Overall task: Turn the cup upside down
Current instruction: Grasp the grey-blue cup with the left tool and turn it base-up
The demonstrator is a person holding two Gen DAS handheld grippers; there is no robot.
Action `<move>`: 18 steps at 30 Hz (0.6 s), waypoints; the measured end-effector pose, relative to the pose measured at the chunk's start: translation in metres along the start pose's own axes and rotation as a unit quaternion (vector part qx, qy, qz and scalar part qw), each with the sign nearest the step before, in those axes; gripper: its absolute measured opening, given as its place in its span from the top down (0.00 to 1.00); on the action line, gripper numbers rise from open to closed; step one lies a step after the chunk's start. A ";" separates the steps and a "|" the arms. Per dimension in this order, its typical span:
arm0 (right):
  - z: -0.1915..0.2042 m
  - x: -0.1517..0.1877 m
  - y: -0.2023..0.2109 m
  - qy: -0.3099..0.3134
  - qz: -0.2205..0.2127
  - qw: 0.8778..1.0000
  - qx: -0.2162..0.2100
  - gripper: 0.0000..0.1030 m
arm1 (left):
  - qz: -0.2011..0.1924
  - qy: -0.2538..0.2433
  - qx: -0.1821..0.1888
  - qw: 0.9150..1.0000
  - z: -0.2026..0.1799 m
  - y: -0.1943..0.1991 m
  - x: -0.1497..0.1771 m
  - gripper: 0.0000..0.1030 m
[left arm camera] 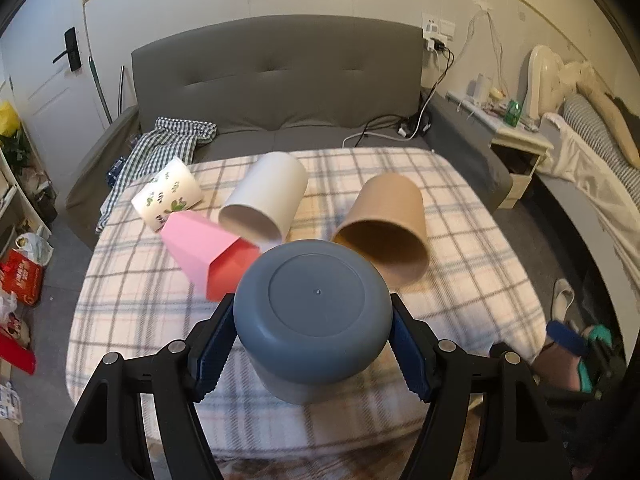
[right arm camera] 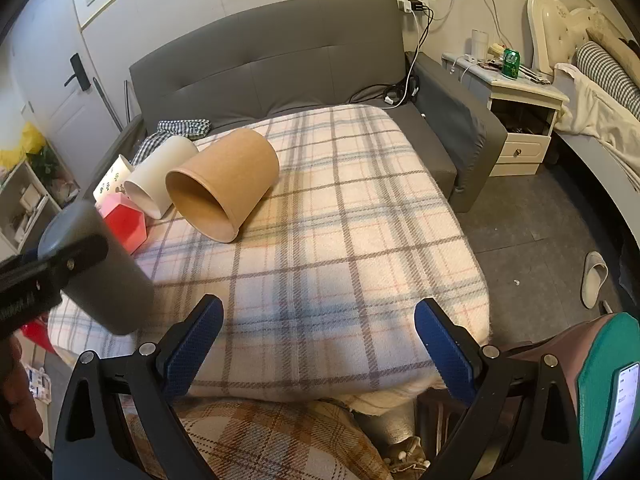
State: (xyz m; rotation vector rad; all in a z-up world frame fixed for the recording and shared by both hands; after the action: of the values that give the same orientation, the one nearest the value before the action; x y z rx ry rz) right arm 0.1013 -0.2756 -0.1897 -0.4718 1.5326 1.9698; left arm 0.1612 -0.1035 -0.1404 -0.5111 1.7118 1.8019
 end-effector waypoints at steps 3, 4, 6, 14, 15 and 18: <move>0.001 0.000 0.000 0.002 0.000 1.000 -0.001 0.06 | -0.007 0.005 0.002 1.000 -0.003 -0.004 -0.005 0.29; 0.001 0.000 0.000 0.003 0.000 1.000 -0.001 0.06 | -0.008 0.006 0.003 1.000 -0.004 -0.006 -0.006 0.29; 0.001 0.000 -0.001 0.003 0.001 1.000 -0.001 0.06 | -0.009 0.009 0.006 1.000 -0.005 -0.010 -0.006 0.29; 0.001 0.002 -0.005 0.002 0.008 1.000 -0.001 0.06 | 0.008 0.007 0.007 1.000 -0.002 -0.023 0.011 0.29; 0.001 0.002 -0.006 0.002 0.008 1.000 -0.001 0.06 | 0.008 0.006 0.008 1.000 -0.002 -0.022 0.013 0.29; 0.002 0.002 -0.006 0.003 0.008 1.000 -0.001 0.06 | 0.015 0.003 0.002 1.000 0.001 -0.022 0.017 0.29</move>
State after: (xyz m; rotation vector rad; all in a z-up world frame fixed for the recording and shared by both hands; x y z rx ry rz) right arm 0.1039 -0.2725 -0.1947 -0.4681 1.5446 1.9840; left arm 0.1631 -0.1000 -0.1682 -0.4911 1.7353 1.8196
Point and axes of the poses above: each gripper's, at about its wrist camera, not at the fingertips, and y roughly against the way its jaws point, z to its left, x to its underside, the point moved 10 cm from there along -y, roughly the way its jaws point, and after that the axes turned 8 degrees about -x, right-handed, at the moved point
